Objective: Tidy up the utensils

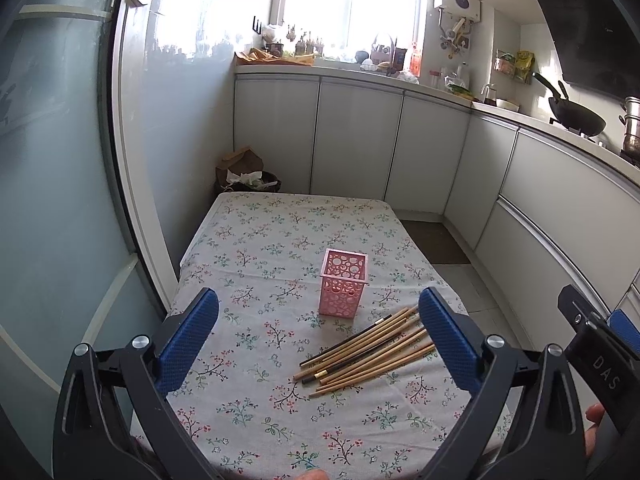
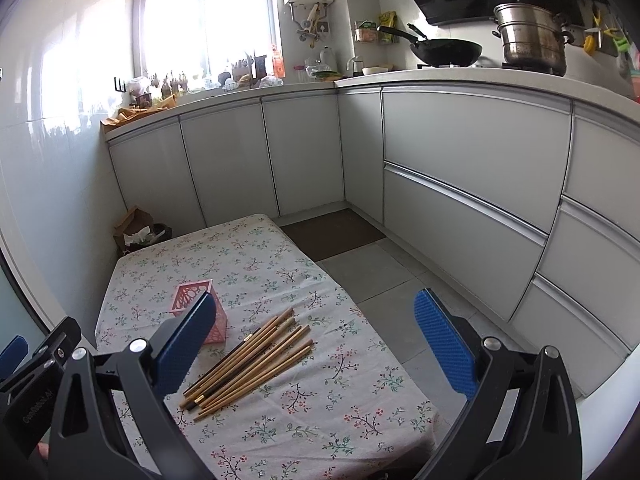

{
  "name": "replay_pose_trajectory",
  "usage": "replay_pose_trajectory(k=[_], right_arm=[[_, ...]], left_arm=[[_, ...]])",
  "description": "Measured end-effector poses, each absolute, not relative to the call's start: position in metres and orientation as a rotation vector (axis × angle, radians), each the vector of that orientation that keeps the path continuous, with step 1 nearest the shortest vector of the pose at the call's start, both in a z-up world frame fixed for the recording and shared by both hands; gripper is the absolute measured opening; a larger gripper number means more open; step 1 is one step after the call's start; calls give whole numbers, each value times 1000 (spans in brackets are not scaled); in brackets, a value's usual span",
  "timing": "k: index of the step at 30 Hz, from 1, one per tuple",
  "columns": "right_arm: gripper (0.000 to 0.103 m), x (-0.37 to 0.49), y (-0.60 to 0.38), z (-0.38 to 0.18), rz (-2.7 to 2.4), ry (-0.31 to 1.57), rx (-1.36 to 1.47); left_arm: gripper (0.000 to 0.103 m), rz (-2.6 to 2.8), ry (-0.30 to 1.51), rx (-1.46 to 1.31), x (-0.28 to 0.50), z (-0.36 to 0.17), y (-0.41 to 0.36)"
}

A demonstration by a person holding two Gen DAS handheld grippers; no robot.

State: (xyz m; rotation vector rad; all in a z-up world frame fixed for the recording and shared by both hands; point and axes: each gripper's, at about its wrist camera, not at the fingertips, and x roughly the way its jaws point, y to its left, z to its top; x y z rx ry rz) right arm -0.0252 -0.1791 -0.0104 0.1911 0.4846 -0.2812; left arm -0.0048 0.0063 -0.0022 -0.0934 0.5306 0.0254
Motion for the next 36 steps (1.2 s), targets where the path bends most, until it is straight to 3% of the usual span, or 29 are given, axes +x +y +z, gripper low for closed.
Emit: replay_pose_trajectory(k=[36], right_arm=[[97,-26,-179,-10,-274,489,196]], left_arm=[[96,31,541,-107,-6,-4,7]])
